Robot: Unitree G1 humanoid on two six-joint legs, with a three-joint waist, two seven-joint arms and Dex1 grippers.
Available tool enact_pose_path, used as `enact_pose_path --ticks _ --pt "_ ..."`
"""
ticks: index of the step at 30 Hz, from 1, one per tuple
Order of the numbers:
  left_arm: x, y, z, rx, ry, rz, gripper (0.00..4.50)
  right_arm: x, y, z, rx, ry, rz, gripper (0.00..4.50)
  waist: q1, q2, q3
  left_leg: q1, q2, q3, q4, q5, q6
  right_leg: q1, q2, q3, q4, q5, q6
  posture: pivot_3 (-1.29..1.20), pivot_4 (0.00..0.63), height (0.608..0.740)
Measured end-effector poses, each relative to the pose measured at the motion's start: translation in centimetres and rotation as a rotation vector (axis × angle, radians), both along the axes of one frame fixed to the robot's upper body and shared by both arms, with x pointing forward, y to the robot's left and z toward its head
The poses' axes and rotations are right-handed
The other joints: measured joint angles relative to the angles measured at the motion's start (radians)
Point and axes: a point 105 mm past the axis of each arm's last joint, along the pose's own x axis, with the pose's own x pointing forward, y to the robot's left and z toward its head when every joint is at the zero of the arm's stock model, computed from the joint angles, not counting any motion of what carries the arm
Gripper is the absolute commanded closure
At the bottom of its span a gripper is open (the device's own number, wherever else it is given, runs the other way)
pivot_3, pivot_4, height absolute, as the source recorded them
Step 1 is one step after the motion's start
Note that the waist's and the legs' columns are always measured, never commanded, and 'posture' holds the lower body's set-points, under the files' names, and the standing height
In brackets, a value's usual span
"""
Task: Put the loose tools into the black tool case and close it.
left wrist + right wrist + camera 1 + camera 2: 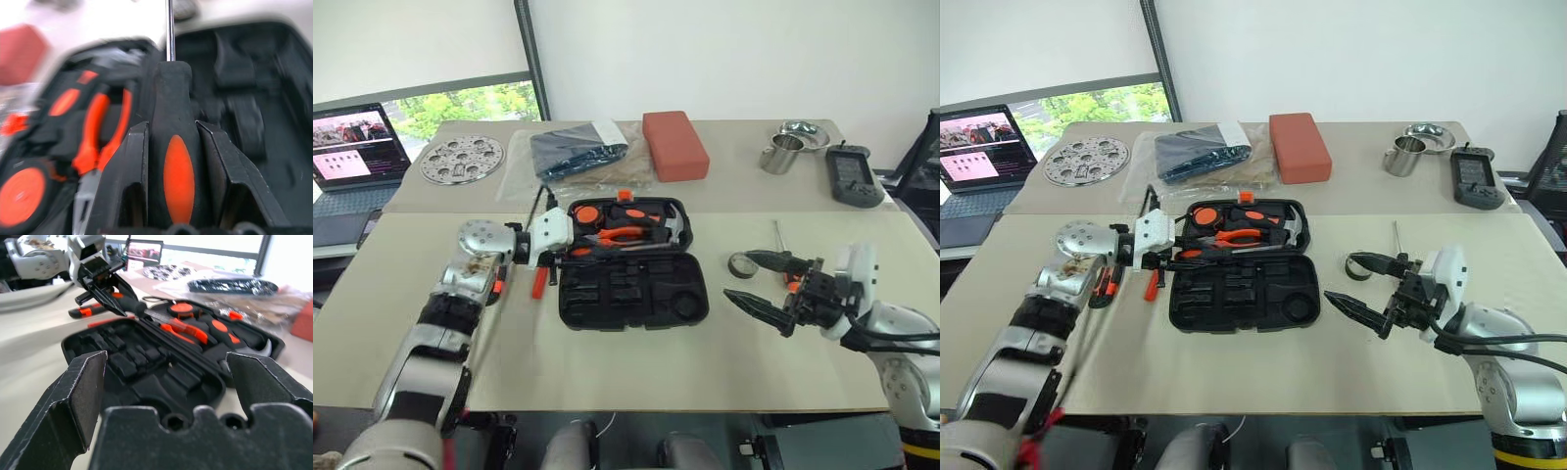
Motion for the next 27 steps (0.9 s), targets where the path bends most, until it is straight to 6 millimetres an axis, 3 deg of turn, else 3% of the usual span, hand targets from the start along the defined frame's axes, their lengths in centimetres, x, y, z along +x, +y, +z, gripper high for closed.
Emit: enact_pose_path --ticks 9,27 --pt "0.8 0.0 -2.0 0.130 0.056 -0.031 3.52 -0.4 0.0 0.0 -0.005 -0.008 -0.035 0.00 -0.003 0.000 0.000 -0.003 0.000 -0.002 0.002 0.000 0.001 0.000 0.000 -0.001 0.001 0.000 0.000 0.00 0.150 0.740" --pt "1.8 0.3 -2.4 0.134 0.015 0.064 3.52 0.4 0.7 0.9 -0.022 -0.024 -0.063 0.00 -0.006 0.002 -0.001 -0.003 0.000 -0.003 0.010 -0.001 0.001 0.000 0.001 -0.002 0.006 0.000 0.000 0.00 0.150 0.740"
